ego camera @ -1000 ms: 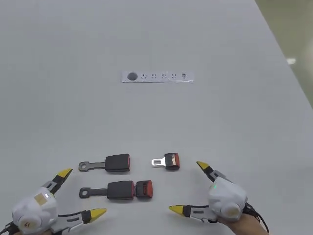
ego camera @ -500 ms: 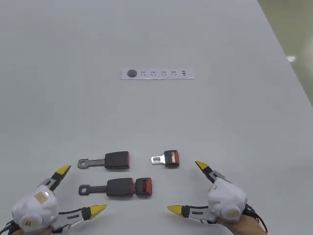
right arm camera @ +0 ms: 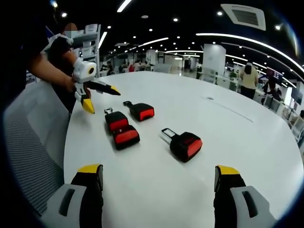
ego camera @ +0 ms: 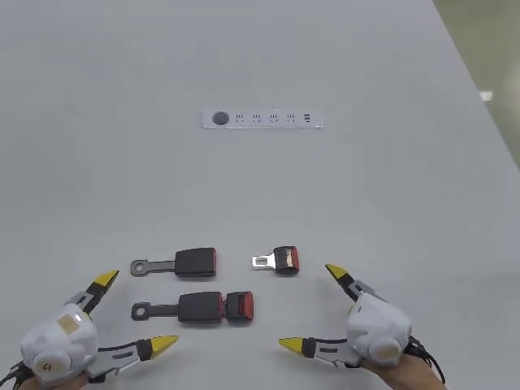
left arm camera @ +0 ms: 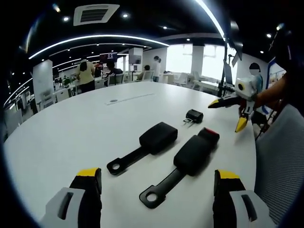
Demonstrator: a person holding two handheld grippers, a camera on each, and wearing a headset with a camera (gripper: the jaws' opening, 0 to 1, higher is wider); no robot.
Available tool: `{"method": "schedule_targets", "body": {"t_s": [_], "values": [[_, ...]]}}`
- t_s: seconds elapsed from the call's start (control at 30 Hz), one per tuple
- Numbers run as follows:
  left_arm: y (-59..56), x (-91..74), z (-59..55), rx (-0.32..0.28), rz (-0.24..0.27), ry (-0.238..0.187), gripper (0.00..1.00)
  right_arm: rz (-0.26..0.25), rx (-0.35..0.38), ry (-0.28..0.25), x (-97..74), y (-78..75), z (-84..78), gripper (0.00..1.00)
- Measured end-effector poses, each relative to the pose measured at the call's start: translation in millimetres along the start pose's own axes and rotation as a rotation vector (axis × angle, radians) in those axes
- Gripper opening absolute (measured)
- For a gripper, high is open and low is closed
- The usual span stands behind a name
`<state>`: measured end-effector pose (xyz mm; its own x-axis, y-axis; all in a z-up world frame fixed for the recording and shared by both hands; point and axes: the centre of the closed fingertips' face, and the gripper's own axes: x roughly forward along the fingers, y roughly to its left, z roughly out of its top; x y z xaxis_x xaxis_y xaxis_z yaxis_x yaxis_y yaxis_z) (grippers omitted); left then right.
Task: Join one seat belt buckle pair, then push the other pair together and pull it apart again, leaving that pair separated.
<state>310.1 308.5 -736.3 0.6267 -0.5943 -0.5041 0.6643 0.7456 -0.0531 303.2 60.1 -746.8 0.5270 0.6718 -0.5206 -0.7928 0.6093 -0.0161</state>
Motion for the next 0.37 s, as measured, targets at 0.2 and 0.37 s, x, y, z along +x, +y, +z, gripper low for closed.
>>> {"method": "schedule_targets", "body": {"t_s": [0.2,0.37], "values": [[1.4,-0.2,-0.8,-0.001,0.003,0.0,1.0,0.0,0.0,0.003,-0.4,-1.0,0.1,0.99],[2.1,0.9,-1.7,-0.004,0.0,-0.01,1.0,-0.002,-0.005,0.007,-1.0,-1.5,-1.0,0.99]]}}
